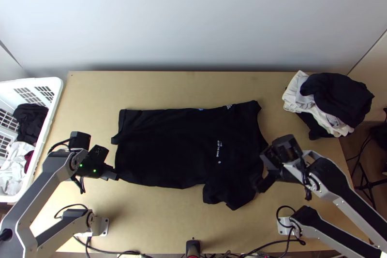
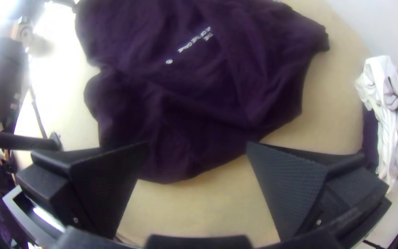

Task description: Fold the t-shirt

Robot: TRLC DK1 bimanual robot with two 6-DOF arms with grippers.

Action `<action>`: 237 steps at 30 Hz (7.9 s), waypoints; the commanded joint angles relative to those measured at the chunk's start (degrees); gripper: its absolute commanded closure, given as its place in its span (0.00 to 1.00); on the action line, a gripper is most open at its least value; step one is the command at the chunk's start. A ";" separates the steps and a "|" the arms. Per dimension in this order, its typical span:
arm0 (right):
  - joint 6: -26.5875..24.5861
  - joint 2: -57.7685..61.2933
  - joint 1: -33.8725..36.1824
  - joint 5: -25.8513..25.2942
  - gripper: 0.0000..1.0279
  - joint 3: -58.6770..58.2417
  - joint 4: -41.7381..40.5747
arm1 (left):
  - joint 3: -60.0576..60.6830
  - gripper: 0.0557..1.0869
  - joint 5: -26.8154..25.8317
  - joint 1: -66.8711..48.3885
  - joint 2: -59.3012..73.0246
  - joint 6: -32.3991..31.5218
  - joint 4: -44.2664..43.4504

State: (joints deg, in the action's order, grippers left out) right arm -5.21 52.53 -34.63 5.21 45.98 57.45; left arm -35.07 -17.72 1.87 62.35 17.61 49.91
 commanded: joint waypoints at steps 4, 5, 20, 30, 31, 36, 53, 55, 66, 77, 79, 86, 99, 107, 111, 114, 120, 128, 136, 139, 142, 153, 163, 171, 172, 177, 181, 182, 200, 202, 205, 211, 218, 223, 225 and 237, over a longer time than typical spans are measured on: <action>-4.37 3.01 -10.28 1.29 0.04 -1.94 4.07 | -2.55 0.97 -2.68 -0.11 1.37 0.68 4.05; -4.37 3.98 -11.69 1.47 0.04 -2.03 3.98 | -2.90 0.97 -2.76 -0.11 1.29 0.68 4.76; -2.52 18.48 -26.72 7.00 0.05 -3.52 -1.38 | -4.66 0.97 -2.94 0.06 1.73 0.24 5.90; -4.54 19.45 -23.55 4.19 0.29 -7.30 -7.79 | -7.29 0.97 -2.94 0.33 4.71 -0.29 4.41; -4.81 19.54 -22.67 3.31 0.33 -7.57 -8.67 | -7.65 0.97 -2.94 0.33 5.07 -0.20 4.23; -6.13 18.92 -18.81 0.50 0.64 -8.62 -12.10 | -9.75 0.97 -2.85 0.42 6.74 0.06 4.23; -16.14 8.64 -2.81 0.15 0.97 6.49 0.73 | -16.96 0.97 -2.94 4.02 8.84 1.55 5.64; -16.14 8.11 -2.72 0.15 0.97 9.22 2.93 | -17.84 0.97 -2.94 5.07 8.76 2.17 5.90; -14.56 7.94 -3.69 0.24 0.97 22.31 10.93 | -22.76 0.97 -3.82 9.03 9.02 3.84 8.01; -12.80 8.46 -4.48 -0.20 0.97 30.49 15.15 | -26.01 0.97 -5.58 10.35 5.50 4.72 11.79; -13.68 8.81 -3.16 -0.38 0.97 30.14 15.06 | -26.37 0.97 -5.75 10.35 5.59 4.63 11.70; -20.63 11.89 6.86 -0.29 0.97 27.85 9.61 | -27.68 0.97 -5.84 9.21 8.05 3.66 10.21; -25.72 24.99 15.38 -0.20 0.97 28.56 -3.40 | -32.61 0.97 -5.75 8.41 18.16 0.50 1.59; -27.39 35.71 18.99 -0.12 0.97 32.07 -8.58 | -39.11 0.97 -4.17 6.22 27.48 -1.43 -2.63; -27.92 41.25 19.95 -0.12 0.97 36.64 -9.55 | -42.36 0.97 -3.03 5.43 31.96 -1.87 -3.68; -28.36 45.55 20.57 -0.12 0.97 41.21 -9.55 | -44.56 0.97 -2.68 5.34 35.12 -1.96 -3.68; -28.89 53.11 21.10 -0.12 0.97 49.39 -9.55 | -47.02 0.97 -1.71 5.34 40.31 -1.96 -4.47; -29.77 60.76 21.98 -0.20 0.97 54.66 -9.55 | -52.91 0.97 -1.27 4.90 46.99 -2.05 -5.17; -29.94 66.29 22.50 -0.20 0.97 56.86 -9.55 | -57.83 0.97 -0.92 4.02 52.09 -2.31 -5.09; -29.94 67.88 22.68 -0.20 0.97 56.94 -9.55 | -58.45 0.97 -0.65 3.84 53.23 -2.31 -5.00; -29.86 69.37 22.77 -0.20 0.97 57.38 -9.55 | -58.89 0.97 -0.21 3.84 54.28 -2.22 -5.09; -28.71 75.00 23.65 -0.29 0.97 60.81 -10.61 | -60.47 0.97 0.22 3.76 57.71 -2.31 -5.17; -22.30 73.94 25.32 -0.20 0.28 62.66 -8.76 | -59.76 0.46 0.14 3.93 54.90 -3.10 -2.63; -20.01 64.19 24.88 1.29 0.06 61.95 -6.65 | -56.25 0.06 0.05 3.93 45.85 -6.09 0.71; -19.84 63.22 24.79 1.38 0.06 61.69 -6.65 | -55.72 0.05 0.05 3.84 45.06 -6.00 1.33; -18.52 57.51 24.35 1.99 0.06 60.99 -5.42 | -51.68 0.05 0.05 3.58 41.45 -4.60 4.05; -17.46 52.06 21.62 2.70 0.06 56.59 -3.31 | -47.81 0.05 0.05 3.49 40.57 -3.10 3.97; -17.46 50.65 20.66 2.70 0.06 54.66 -3.31 | -47.11 0.05 0.05 3.49 40.57 -3.02 3.70; -17.20 46.17 12.48 2.96 0.06 36.47 -7.27 | -46.23 0.06 0.05 -0.81 46.55 -4.25 1.86; -17.11 46.34 11.78 3.05 0.06 35.32 -8.06 | -46.84 0.11 0.05 -1.52 47.16 -4.51 2.03; -17.11 46.43 11.25 3.05 0.06 33.83 -9.11 | -47.99 0.15 0.05 -2.48 48.75 -4.51 2.65; -17.20 46.43 11.25 3.05 0.06 32.69 -9.55 | -49.48 0.28 0.05 -2.84 51.03 -3.89 4.32; -16.58 46.52 10.29 3.14 0.06 31.63 -10.96 | -49.83 0.57 -1.27 -3.71 52.79 -3.37 6.34; -15.88 47.05 9.76 3.14 0.06 30.93 -12.63 | -51.15 0.89 -2.94 -4.51 52.00 -3.72 7.48; -15.88 47.40 9.76 3.05 0.06 30.49 -13.68 | -52.29 0.97 -3.91 -4.77 50.86 -4.25 7.83; -15.53 52.50 10.20 2.96 0.06 28.47 -15.88 | -67.59 0.97 -7.51 -8.90 47.96 -5.83 17.59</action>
State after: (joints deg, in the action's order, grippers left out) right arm -21.15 102.48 -24.64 8.34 75.81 42.44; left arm -94.13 -23.29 -5.19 111.44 12.71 62.72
